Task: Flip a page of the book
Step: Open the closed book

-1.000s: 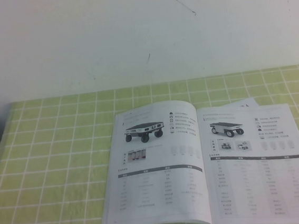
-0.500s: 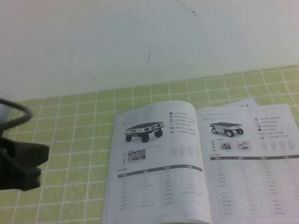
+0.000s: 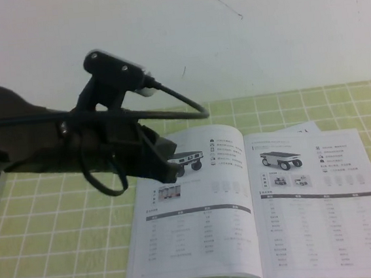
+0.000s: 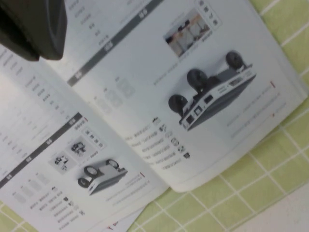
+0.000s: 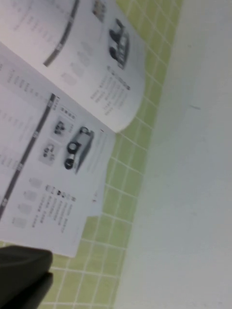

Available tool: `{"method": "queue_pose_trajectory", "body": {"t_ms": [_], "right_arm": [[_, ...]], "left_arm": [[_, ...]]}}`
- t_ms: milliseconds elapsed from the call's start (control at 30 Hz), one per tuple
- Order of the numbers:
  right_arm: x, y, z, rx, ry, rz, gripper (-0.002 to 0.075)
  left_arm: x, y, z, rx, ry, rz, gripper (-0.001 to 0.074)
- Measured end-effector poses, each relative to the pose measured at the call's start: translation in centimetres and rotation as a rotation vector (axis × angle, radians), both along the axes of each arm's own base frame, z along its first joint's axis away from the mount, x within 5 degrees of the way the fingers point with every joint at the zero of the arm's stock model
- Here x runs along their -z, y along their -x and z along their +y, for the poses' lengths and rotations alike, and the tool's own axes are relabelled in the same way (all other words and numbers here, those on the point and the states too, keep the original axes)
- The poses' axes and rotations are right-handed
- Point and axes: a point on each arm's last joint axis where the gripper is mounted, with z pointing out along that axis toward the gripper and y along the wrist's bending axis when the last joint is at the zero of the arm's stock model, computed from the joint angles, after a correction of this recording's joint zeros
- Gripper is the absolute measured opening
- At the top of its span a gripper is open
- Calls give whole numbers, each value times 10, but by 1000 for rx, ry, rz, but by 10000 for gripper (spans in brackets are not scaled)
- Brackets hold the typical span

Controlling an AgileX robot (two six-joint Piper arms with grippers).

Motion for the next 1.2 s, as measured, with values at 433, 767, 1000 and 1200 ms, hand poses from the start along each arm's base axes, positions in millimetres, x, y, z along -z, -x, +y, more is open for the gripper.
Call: {"method": "queue_pose_trajectory", "body": {"t_ms": [433, 767, 1000, 1200], "right_arm": [[-13, -60, 5, -275, 45, 428, -3], [-26, -83, 16, -194, 315, 674, -3], [-9, -97, 25, -124, 410, 767, -3], [15, -118, 28, -55, 358, 841, 3]], "left_arm": [[47, -67, -56, 115, 104, 57, -4], [102, -84, -88, 229, 29, 151, -2], [121, -80, -100, 235, 6, 202, -2], [138, -82, -95, 206, -77, 257, -2]]}}
